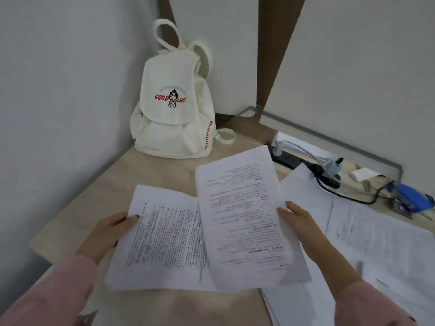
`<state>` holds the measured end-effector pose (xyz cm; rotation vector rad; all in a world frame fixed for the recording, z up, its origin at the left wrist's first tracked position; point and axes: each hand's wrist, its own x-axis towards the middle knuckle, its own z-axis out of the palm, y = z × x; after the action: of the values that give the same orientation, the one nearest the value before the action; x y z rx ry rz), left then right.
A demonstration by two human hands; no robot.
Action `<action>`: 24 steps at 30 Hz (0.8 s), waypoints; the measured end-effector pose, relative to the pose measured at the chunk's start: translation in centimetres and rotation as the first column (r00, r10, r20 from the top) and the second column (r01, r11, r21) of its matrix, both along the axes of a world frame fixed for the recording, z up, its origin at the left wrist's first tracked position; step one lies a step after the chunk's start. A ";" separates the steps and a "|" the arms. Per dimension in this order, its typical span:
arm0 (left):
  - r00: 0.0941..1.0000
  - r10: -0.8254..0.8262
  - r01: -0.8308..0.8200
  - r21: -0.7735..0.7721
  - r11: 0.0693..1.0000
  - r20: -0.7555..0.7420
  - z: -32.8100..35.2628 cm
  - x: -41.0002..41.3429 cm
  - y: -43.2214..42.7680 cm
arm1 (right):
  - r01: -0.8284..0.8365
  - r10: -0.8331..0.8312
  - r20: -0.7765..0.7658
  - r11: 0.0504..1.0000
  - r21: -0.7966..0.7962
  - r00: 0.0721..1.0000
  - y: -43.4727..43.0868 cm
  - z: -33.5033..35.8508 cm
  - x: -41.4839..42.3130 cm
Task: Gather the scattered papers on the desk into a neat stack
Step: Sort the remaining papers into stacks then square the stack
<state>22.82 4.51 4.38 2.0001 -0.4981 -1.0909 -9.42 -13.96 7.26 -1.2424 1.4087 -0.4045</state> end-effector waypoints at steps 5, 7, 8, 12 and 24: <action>1.000 0.006 -0.005 0.035 0.999 -0.026 -0.6 -1.2 -1.6 | 0.132 -0.165 0.226 0.979 0.155 0.960 0.1 -1.6 -0.9; 0.997 0.071 -0.070 0.054 0.996 -0.023 -1.7 -1.5 -1.6 | 0.250 -0.344 0.339 0.923 0.291 0.876 0.9 -3.0 -0.7; 0.995 0.101 -0.099 0.068 0.993 -0.019 -2.3 -1.6 -1.4 | 0.289 -0.400 0.333 0.897 0.336 0.854 1.4 -4.0 -0.5; 0.978 0.199 -0.192 0.103 0.976 -0.061 -4.2 -2.2 -0.2 | 0.263 -0.405 0.220 0.837 0.480 0.888 4.9 -7.2 1.3; 0.948 0.240 -0.218 0.124 0.968 -0.207 -5.5 -3.7 2.1 | -0.079 -0.121 0.211 0.662 0.745 0.970 13.2 -8.9 7.2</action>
<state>19.10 6.66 -1.17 1.9340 -0.0921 -1.1906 -2.27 -0.77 -1.62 -0.4606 1.1768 0.0418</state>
